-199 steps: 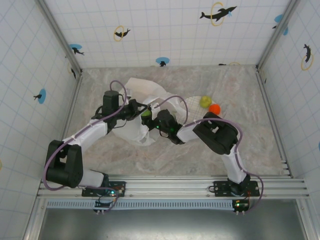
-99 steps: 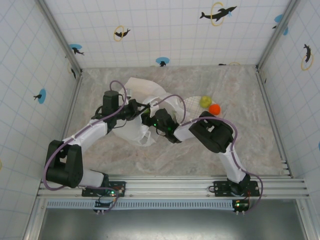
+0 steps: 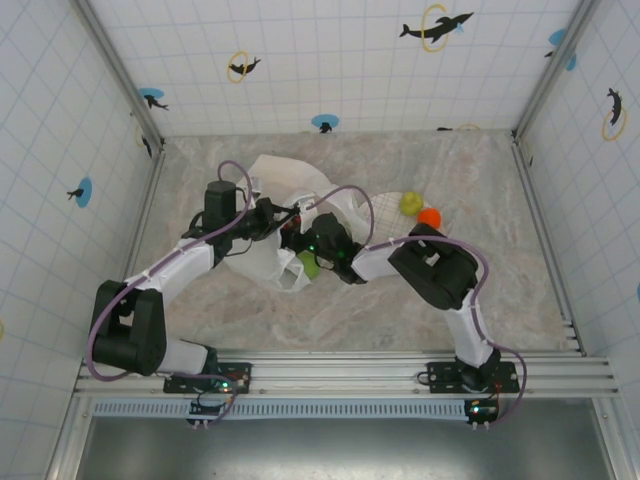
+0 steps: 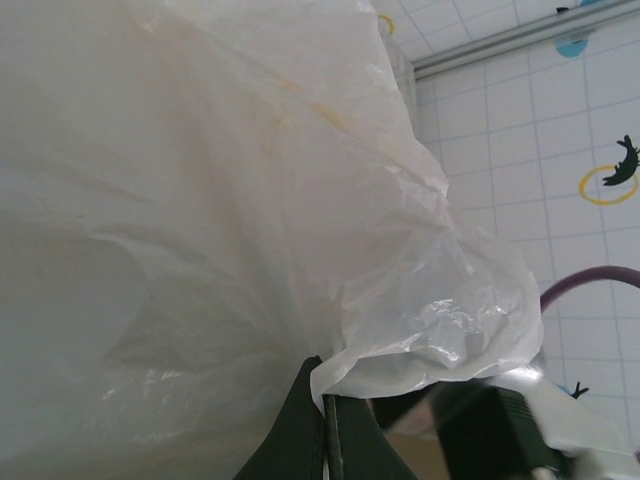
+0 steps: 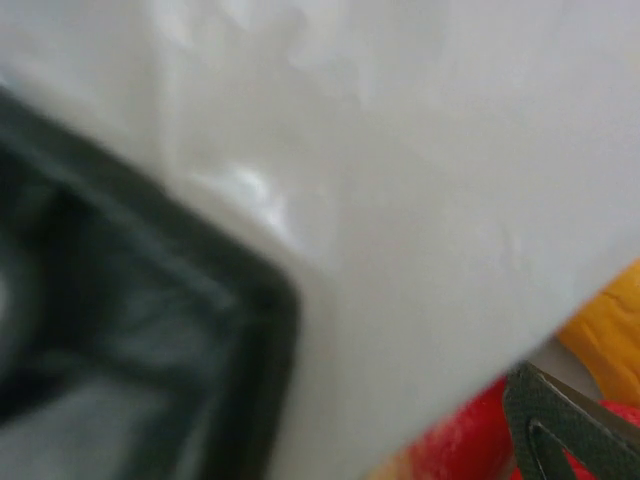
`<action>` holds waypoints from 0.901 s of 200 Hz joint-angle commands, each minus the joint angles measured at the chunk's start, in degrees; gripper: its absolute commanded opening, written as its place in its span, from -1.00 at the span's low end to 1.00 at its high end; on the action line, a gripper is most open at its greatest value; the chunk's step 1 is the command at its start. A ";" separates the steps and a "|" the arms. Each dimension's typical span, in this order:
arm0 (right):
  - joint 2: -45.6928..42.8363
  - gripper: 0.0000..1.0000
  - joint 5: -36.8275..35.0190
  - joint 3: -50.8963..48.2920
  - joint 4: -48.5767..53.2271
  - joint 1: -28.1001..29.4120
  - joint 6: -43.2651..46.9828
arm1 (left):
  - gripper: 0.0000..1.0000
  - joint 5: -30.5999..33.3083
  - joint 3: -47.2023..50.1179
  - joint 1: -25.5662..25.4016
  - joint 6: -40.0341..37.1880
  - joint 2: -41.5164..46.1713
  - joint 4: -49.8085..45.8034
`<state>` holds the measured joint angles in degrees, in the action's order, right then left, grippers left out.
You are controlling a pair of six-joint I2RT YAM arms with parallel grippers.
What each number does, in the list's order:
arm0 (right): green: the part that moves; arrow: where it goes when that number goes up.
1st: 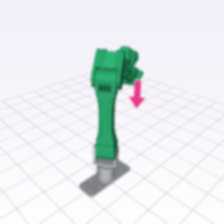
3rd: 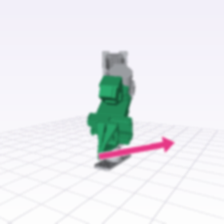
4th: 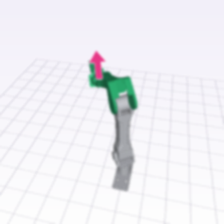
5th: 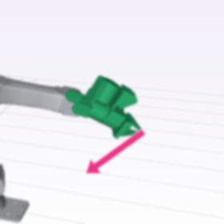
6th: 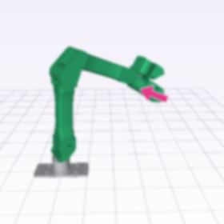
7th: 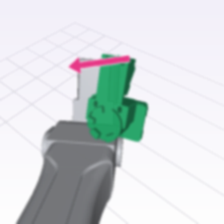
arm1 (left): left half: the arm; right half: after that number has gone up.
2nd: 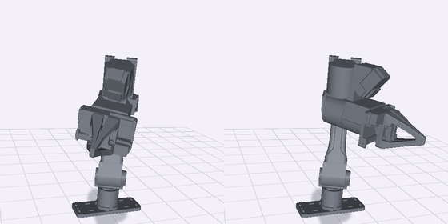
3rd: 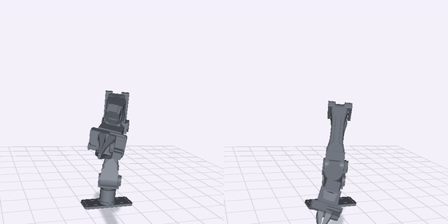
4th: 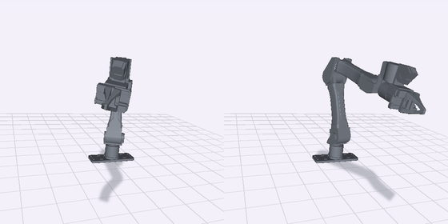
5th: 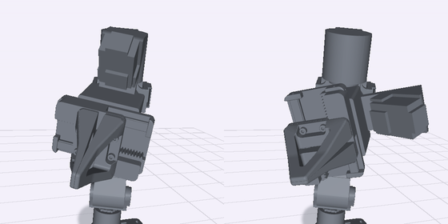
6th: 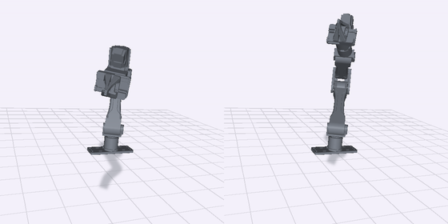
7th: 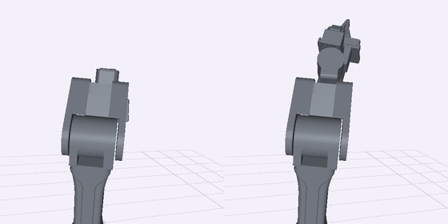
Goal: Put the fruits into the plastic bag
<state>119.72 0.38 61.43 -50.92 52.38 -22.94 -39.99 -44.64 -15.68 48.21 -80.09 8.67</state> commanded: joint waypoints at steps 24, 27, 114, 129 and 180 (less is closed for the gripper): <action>-7.06 0.80 1.34 -4.78 2.54 -1.11 2.58 | -1.00 -0.05 0.43 0.63 -0.39 0.47 0.64; -7.56 0.80 1.45 -5.24 3.04 -1.19 2.83 | -1.00 -0.01 0.42 0.57 -0.39 0.47 0.65; -20.83 0.86 2.83 -14.88 21.94 -3.42 9.45 | -1.00 -0.17 0.58 0.91 -0.31 -0.75 1.02; -22.11 0.87 4.64 -16.74 23.16 -3.21 9.62 | -1.00 -0.18 0.69 0.96 -0.32 -0.90 1.04; -24.94 0.86 7.09 -21.48 23.80 -1.25 9.62 | -1.00 -0.27 0.82 0.95 -0.04 -1.25 1.09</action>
<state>97.76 5.74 41.95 -27.97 49.93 -14.04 -39.88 -44.58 -15.20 48.21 -80.79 8.69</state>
